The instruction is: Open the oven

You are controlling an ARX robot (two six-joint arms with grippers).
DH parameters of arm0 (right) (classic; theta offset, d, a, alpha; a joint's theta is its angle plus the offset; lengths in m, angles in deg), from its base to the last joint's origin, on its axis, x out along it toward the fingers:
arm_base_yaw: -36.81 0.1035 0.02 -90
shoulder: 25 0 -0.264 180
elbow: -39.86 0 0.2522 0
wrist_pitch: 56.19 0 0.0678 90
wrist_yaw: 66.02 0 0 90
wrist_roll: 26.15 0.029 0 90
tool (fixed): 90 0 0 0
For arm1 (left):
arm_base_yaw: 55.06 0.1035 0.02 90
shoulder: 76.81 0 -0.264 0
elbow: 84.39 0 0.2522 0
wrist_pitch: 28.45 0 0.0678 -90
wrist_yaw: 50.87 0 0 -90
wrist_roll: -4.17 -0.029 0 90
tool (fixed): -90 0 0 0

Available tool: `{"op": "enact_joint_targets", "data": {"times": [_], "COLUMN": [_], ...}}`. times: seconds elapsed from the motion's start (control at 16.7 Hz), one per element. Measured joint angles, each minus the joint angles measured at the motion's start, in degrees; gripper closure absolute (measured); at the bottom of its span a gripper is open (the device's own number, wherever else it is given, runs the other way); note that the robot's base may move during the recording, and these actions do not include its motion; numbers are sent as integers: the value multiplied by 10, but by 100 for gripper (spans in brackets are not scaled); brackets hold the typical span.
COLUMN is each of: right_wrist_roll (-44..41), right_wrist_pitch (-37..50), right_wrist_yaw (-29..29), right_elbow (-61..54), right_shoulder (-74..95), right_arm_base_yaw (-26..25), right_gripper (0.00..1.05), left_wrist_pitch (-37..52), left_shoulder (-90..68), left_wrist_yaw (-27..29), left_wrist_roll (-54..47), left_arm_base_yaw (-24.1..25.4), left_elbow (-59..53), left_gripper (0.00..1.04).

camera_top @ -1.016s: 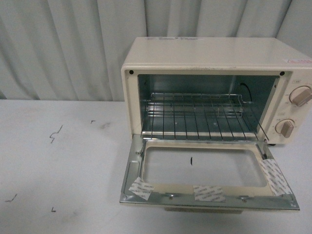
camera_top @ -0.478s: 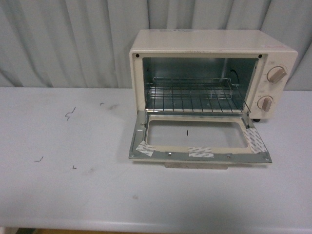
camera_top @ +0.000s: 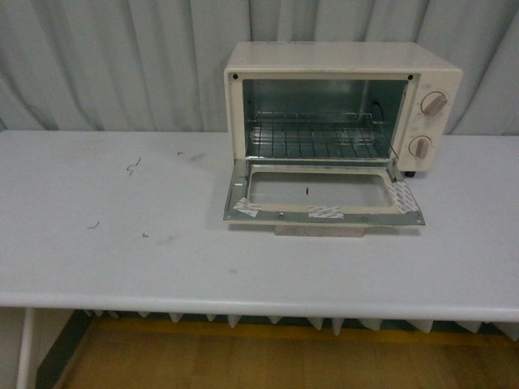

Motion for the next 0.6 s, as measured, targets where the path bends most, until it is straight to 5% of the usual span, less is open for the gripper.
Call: {"op": "enact_joint_targets", "data": {"times": [0.6], "right_wrist_roll": [0], "right_wrist_pitch": [1], "right_wrist_yaw": [0], "right_elbow": [0], "right_shoulder": [-1], "right_arm_base_yaw": [0], "right_gripper": [6], "left_wrist_pitch": [1], "left_shoulder": [0], "left_wrist_yaw": [0], "left_wrist_roll": [0], "left_arm_base_yaw": [0], "left_elbow": [0], "left_gripper": [7]}}
